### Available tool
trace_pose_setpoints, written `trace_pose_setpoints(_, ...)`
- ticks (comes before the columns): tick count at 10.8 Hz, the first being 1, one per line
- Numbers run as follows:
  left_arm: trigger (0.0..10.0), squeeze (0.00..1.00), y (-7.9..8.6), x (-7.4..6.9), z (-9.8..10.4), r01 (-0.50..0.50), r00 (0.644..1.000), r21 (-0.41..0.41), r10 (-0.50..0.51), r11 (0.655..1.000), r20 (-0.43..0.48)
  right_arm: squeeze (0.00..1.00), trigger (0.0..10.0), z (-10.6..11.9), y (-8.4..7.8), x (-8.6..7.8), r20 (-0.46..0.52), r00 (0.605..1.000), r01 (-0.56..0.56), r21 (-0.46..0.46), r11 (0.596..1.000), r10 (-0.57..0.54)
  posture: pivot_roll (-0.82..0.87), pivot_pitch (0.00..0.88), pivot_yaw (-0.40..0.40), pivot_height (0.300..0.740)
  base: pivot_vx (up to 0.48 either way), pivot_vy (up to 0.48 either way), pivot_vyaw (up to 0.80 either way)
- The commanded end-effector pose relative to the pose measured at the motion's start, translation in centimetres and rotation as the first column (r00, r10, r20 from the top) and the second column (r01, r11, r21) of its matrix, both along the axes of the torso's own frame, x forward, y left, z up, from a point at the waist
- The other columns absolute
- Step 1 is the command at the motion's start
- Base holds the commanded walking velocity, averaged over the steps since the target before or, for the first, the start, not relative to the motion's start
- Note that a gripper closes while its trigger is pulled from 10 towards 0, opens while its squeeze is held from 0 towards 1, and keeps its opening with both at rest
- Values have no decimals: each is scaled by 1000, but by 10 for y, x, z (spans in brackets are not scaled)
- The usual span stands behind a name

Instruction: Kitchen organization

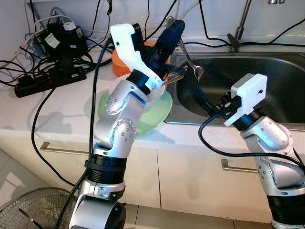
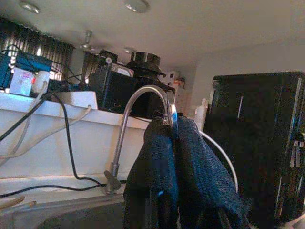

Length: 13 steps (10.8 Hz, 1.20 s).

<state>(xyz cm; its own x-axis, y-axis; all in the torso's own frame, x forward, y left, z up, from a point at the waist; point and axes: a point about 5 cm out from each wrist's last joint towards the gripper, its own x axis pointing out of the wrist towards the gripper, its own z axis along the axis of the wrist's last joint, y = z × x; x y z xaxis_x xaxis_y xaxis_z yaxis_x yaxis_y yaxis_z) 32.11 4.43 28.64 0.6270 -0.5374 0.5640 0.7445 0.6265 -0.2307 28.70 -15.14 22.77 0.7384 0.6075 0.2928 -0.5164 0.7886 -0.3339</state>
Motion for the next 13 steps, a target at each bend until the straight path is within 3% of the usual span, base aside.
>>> trace_pose_setpoints(1,10000,0,-5,-2,-2,24,1000,10,-24,1000,3,0,10000,9,8,0,24,999,-27,8,1000,27,-17,0,122,740,0,0,0)
trace_pose_setpoints(7,10000,0,-13,-7,-13,75,997,68,-74,995,-11,0,10000,13,6,13,51,995,87,41,995,-89,-5,0,114,740,0,0,0)
trace_pose_setpoints(8,10000,0,-14,-8,-13,81,997,69,-80,994,-13,0,8941,11,7,14,44,995,92,42,995,-94,-5,0,112,740,0,0,0)
trace_pose_setpoints(9,10000,0,-15,-9,-14,91,996,70,-90,993,-15,0,2902,9,9,15,35,995,91,44,995,-93,-1,0,112,740,0,0,0)
trace_pose_setpoints(11,10000,0,-17,-10,-13,100,995,67,-99,993,-13,0,0,6,13,16,26,996,88,46,995,-89,0,0,111,740,0,0,0)
trace_pose_setpoints(13,10000,0,-18,-11,-14,108,994,68,-108,992,-14,0,0,4,16,18,21,996,87,50,995,-88,2,0,110,740,0,0,0)
